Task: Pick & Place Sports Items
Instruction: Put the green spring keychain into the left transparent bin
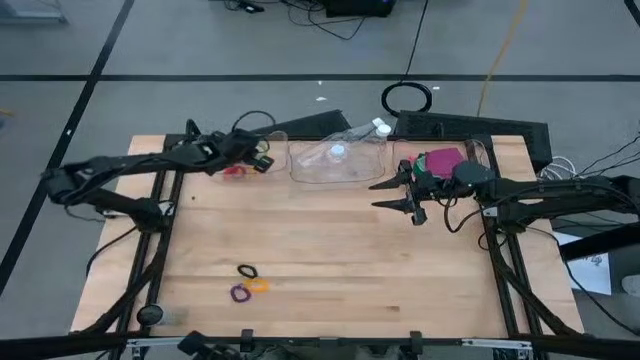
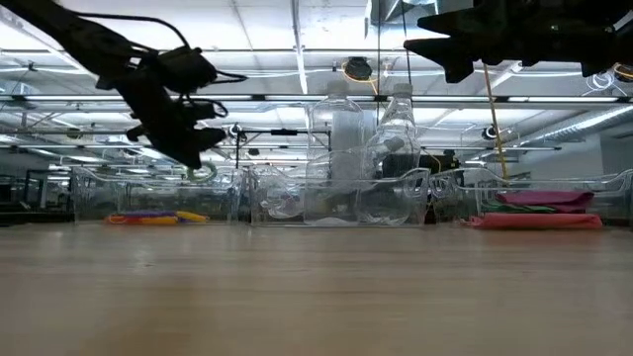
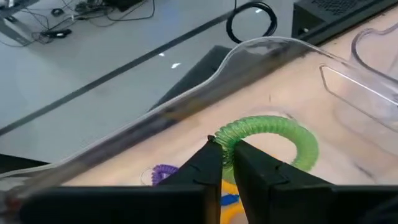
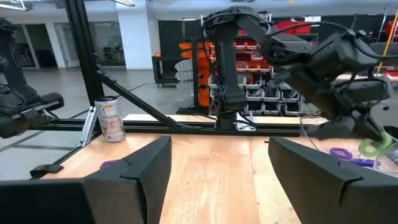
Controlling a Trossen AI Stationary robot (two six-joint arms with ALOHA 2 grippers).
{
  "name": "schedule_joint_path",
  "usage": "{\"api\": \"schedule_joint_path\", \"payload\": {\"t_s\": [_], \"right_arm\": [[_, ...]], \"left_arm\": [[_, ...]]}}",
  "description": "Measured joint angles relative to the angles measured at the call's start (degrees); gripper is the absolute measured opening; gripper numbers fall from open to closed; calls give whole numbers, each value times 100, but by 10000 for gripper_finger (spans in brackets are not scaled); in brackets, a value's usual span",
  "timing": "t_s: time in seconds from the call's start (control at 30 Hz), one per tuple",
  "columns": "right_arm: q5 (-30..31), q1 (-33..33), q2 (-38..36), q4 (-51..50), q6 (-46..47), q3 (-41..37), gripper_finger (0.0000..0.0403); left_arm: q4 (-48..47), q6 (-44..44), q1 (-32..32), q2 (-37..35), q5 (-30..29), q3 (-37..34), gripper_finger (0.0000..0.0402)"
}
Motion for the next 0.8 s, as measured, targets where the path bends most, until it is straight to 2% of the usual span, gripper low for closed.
{"api": "schedule_joint_path", "payload": {"t_s": [0.8], "right_arm": [[0, 0, -2, 0, 2, 1, 196]], "left_arm": [[-52, -362, -33, 122, 184, 0, 26]]}}
